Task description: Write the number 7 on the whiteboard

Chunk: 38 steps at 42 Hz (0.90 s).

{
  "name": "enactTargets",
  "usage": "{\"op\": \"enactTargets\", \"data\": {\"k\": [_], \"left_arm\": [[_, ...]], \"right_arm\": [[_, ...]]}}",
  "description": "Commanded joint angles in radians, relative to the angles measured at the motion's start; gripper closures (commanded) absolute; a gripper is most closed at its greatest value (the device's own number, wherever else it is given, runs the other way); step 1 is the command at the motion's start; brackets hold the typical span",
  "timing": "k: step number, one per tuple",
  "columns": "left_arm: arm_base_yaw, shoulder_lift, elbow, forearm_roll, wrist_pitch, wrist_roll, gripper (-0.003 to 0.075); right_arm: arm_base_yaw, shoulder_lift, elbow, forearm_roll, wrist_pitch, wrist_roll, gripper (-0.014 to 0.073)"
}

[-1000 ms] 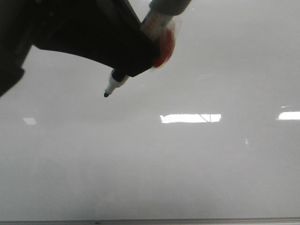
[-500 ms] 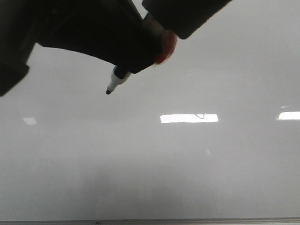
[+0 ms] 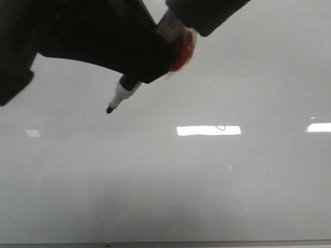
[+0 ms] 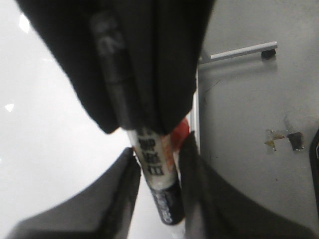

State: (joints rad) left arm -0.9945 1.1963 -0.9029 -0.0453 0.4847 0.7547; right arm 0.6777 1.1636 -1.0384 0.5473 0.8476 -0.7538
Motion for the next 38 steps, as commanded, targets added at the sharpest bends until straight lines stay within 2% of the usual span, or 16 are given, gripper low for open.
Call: {"op": "enactTargets", "data": {"k": [1,3,5,12,26,30,32,38], "left_arm": [[-0.006,-0.028,-0.035,-0.005,-0.106,0.001,0.0251],[-0.006,-0.028,-0.035,-0.005,-0.110,0.001,0.0160],[-0.006,-0.028,-0.035,-0.005,-0.114,0.001,0.0113],[-0.006,-0.046,-0.035,-0.005,-0.123,0.001,0.0111],[-0.002,-0.141,-0.028,-0.009,-0.087,-0.014,0.0124],[-0.002,-0.169,-0.023,-0.009,-0.061,-0.062,0.0203],[-0.002,-0.182,-0.023,-0.009,-0.041,-0.072,0.0276],[-0.002,-0.227,-0.023,-0.012,0.009,-0.102,0.0568]], "right_arm": [[0.000,-0.017,-0.037,0.050,-0.042,-0.012,0.0662],[-0.002,-0.018,-0.037,0.050,-0.042,-0.012,0.0662],[-0.008,-0.018,-0.037,0.047,-0.042,-0.012,0.0662],[-0.085,-0.019,-0.036,0.029,-0.014,-0.011,0.0660],[-0.356,-0.038,-0.031,0.024,-0.003,-0.011,0.0660],[-0.412,-0.043,-0.031,0.028,-0.026,-0.010,0.0660],[-0.425,-0.043,-0.031,0.043,-0.036,-0.010,0.0660],[-0.431,-0.043,-0.031,0.078,-0.038,-0.010,0.0660]]}}
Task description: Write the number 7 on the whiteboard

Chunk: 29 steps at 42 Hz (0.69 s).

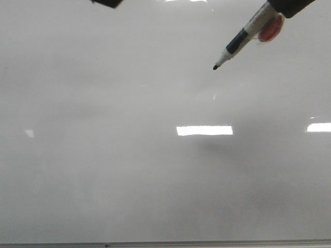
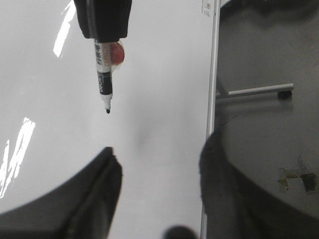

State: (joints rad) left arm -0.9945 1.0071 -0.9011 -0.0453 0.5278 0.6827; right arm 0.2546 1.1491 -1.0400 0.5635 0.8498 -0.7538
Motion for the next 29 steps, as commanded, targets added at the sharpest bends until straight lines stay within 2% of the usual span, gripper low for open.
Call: {"op": "enactTargets", "data": {"k": [1,4,12,20,29], "left_arm": [[-0.002,-0.047,-0.025,-0.012,-0.029,-0.041,0.0624],[-0.002,-0.068,-0.025,-0.012,-0.021,-0.064,0.0743],[-0.002,-0.118,-0.025,-0.015,0.037,-0.075,0.0741],[-0.002,-0.202,0.007,-0.015,0.053,-0.141,0.0741],[-0.002,-0.311,0.098,-0.038,0.045,-0.144,0.0741]], "right_arm": [[-0.008,-0.029,-0.029,0.069,-0.038,-0.010,0.0660],[-0.008,-0.029,-0.029,0.079,-0.036,-0.010,0.0660],[-0.008,-0.029,-0.029,0.081,-0.036,-0.010,0.0660],[-0.002,-0.003,-0.030,0.186,-0.024,-0.012,0.0660],[0.083,0.114,-0.105,0.188,-0.067,-0.012,0.0660]]}}
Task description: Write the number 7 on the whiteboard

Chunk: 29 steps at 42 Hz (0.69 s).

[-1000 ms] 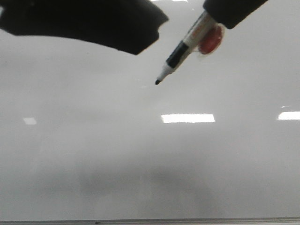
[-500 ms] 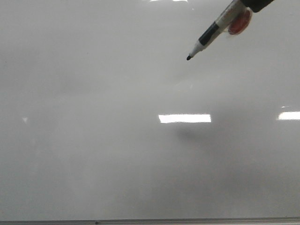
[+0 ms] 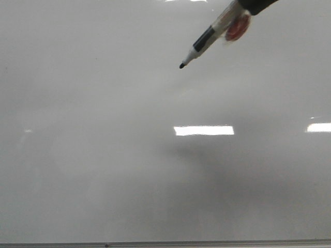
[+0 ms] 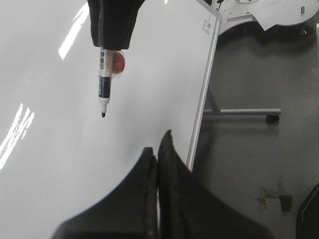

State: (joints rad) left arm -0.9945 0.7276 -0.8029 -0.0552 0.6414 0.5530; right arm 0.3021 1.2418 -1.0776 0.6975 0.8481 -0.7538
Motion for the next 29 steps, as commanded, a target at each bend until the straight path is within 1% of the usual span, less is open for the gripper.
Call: {"op": "enactTargets", "data": {"k": [1,7,11,19,29], "left_arm": [[-0.002,-0.037,0.007,-0.036,-0.068,-0.014,0.0741],[-0.002,-0.048,0.025,-0.050,-0.068,-0.014,0.0741],[-0.002,-0.046,0.025,-0.050,-0.069,-0.014,0.0741],[-0.002,-0.046,0.025,-0.050,-0.071,-0.014,0.0741],[-0.002,-0.046,0.025,-0.050,-0.071,-0.014,0.0741]], "right_arm": [[0.048,0.041,-0.080,0.054,-0.077,-0.012,0.0660],[0.138,0.155,-0.189,0.054,-0.192,-0.012,0.0660],[0.171,0.234,-0.259,0.054,-0.265,-0.012,0.0660],[0.176,0.322,-0.310,0.055,-0.369,-0.012,0.0660],[0.176,0.348,-0.313,0.055,-0.424,-0.012,0.0660]]}}
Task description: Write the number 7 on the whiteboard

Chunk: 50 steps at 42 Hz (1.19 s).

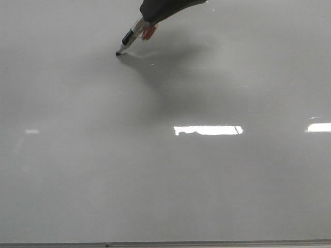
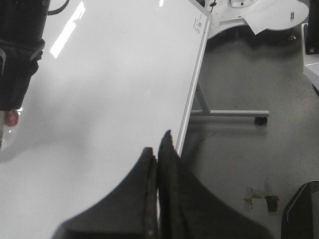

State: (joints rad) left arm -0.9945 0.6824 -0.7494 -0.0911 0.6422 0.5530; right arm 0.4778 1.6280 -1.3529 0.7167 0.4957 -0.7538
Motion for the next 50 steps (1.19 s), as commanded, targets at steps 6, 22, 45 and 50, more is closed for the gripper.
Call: {"op": "enactTargets", "data": {"k": [6,22,45,50], "left_arm": [[-0.002,-0.001,-0.028,-0.014,-0.071,-0.014,0.0741],[-0.002,-0.001,-0.028,-0.014,-0.071,-0.014,0.0741],[-0.002,-0.001,-0.028,-0.014,-0.071,-0.014,0.0741],[-0.002,-0.001,-0.028,-0.014,-0.071,-0.014,0.0741]], "right_arm": [[-0.001,-0.034,-0.038,0.036,-0.075,-0.012,0.0660],[-0.097,-0.084,0.024,-0.006,-0.086,-0.002,0.0651],[-0.207,-0.191,0.175,-0.038,-0.030,-0.003,0.0651],[-0.166,-0.165,0.175,-0.057,-0.022,-0.003,0.0651]]}}
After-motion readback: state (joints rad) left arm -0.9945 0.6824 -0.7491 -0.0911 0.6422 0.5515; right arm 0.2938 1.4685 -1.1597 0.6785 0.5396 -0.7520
